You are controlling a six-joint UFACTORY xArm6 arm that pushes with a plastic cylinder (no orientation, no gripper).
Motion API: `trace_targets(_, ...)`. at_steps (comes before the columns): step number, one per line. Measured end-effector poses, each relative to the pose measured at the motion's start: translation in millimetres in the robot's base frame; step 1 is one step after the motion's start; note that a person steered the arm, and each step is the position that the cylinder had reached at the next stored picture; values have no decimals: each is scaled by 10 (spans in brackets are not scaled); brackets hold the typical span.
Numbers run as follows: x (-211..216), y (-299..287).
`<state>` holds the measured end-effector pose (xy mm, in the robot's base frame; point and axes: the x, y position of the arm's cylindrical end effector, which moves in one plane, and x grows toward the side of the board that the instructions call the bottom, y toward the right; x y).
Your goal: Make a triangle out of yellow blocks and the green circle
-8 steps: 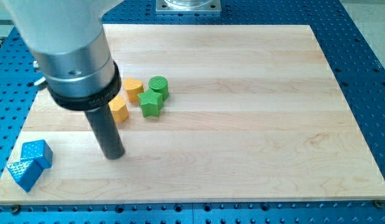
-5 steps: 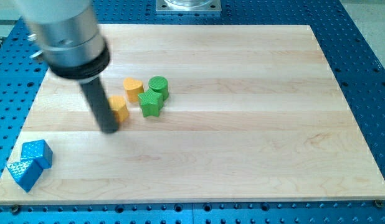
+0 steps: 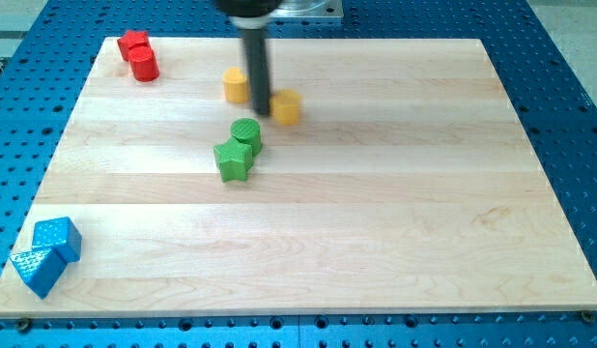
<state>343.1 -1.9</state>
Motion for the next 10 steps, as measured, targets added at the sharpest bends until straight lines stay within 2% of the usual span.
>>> trace_targets(1,-13,55)
trace_targets(3,-13,-328)
trace_targets(5,-159,-977)
trace_targets(6,-319,-451)
trace_targets(7,-360,413)
trace_targets(9,-360,-503)
trace_targets(10,-476,-515)
